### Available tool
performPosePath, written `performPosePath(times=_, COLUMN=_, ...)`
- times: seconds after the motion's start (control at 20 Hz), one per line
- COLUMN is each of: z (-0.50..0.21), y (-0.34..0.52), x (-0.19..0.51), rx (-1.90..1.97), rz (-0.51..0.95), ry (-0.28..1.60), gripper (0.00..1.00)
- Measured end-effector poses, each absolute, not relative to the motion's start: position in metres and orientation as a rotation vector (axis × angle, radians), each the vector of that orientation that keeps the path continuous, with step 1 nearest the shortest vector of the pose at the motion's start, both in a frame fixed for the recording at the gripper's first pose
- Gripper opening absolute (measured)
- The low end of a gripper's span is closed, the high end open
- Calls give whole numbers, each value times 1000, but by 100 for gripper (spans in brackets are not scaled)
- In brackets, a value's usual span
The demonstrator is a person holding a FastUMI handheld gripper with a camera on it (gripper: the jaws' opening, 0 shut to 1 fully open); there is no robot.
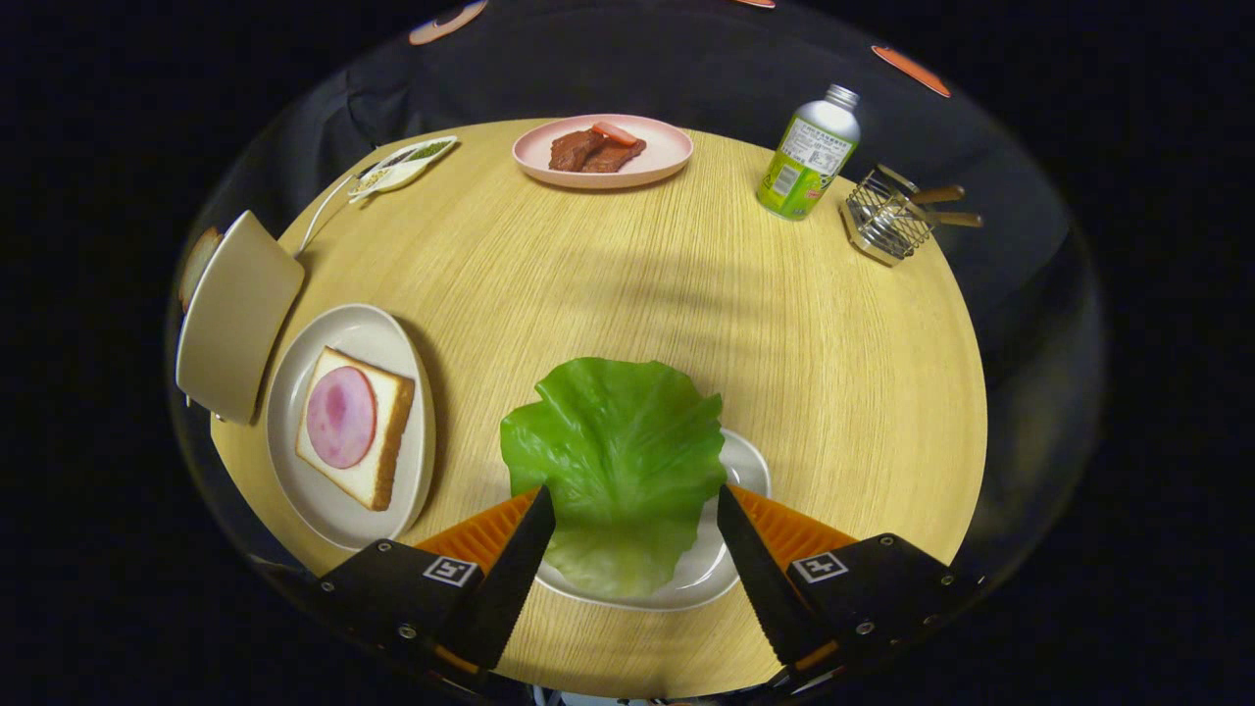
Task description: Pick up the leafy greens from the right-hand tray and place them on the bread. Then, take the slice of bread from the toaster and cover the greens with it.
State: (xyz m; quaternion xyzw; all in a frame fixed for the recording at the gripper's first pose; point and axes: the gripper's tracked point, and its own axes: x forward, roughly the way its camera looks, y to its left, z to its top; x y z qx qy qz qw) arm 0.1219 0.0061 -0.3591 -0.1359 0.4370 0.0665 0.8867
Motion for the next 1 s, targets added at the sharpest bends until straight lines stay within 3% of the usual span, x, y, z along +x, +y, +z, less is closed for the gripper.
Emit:
performPosePath(times=0.3, z=-373, y=10, x=130, rx=-268, rz=145, ry=954, gripper=100)
performPosePath(times=0.4, z=-376, y=13, x=126, rx=-258, rz=166, ry=969, gripper=96)
performPosePath(times=0.7, z=-377, y=19, x=121, rx=-268, rz=182, ry=988, gripper=49)
performPosePath(times=0.85, z=-376, y=13, x=121, rx=-255, rz=158, ry=993, gripper=17)
performPosePath(times=0.95, z=-371, y=11, x=120, rx=-245, rz=138, ry=986, gripper=4)
performPosePath(times=1.0, z=-366, y=10, x=119, rx=-247, rz=133, ry=976, gripper=4)
